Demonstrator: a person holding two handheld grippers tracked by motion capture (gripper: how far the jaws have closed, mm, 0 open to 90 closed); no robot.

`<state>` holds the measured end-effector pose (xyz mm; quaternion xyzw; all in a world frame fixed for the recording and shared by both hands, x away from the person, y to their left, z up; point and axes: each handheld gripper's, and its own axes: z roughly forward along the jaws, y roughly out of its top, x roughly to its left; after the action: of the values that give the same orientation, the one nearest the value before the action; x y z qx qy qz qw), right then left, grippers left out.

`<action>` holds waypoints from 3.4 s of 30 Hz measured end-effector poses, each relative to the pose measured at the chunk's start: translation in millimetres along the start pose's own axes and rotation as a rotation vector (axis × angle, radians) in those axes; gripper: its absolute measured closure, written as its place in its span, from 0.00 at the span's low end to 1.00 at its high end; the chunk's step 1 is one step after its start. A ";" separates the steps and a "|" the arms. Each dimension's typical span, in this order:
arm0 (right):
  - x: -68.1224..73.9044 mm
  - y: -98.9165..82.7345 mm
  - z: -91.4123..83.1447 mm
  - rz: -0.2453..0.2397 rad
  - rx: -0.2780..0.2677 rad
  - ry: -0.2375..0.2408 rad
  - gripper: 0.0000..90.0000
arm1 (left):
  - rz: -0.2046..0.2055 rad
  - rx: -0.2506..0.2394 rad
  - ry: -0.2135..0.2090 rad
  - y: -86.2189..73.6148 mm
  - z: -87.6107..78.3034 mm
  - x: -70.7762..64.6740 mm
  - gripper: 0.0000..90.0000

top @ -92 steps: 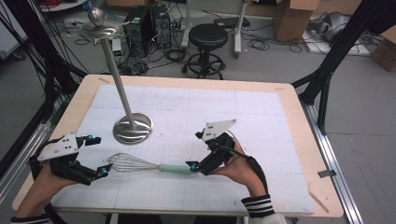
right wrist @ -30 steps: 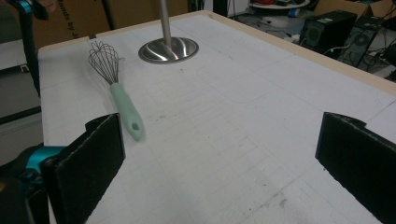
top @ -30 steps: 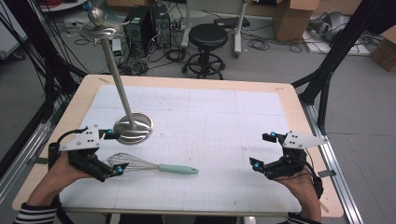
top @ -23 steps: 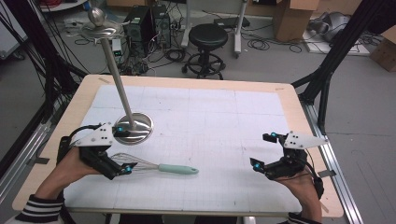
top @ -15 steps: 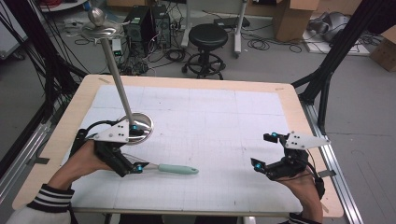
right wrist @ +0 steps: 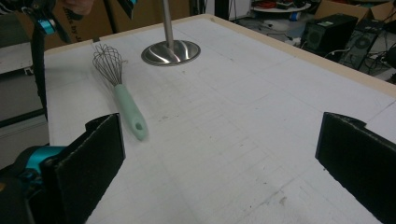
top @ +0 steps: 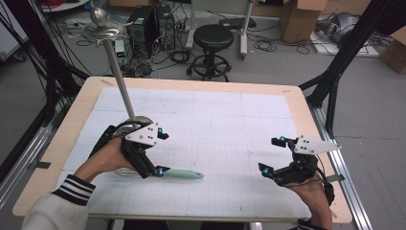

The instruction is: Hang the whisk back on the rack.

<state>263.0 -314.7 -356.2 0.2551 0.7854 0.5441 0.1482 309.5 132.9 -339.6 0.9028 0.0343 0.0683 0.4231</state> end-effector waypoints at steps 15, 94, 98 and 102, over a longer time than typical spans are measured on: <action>0.2 -1.1 5.2 0.004 0.011 0.011 0.00 | 0.036 0.171 -0.075 -2.2 46.8 7.4 0.02; 0.9 0.0 10.0 -0.002 0.009 0.019 0.00 | 0.067 0.491 -0.169 -11.0 101.7 -7.0 0.74; 0.8 -0.2 9.8 0.000 0.009 0.019 0.00 | 0.070 0.497 -0.158 -10.3 101.9 -8.9 0.75; 0.8 -0.2 9.6 0.001 0.009 0.020 0.00 | 0.074 0.509 -0.147 -8.7 102.1 -10.5 0.75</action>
<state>267.2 -306.8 -359.8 0.2507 0.7893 0.5430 0.1392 314.7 59.6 -411.9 0.9834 -0.0133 0.0069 0.1810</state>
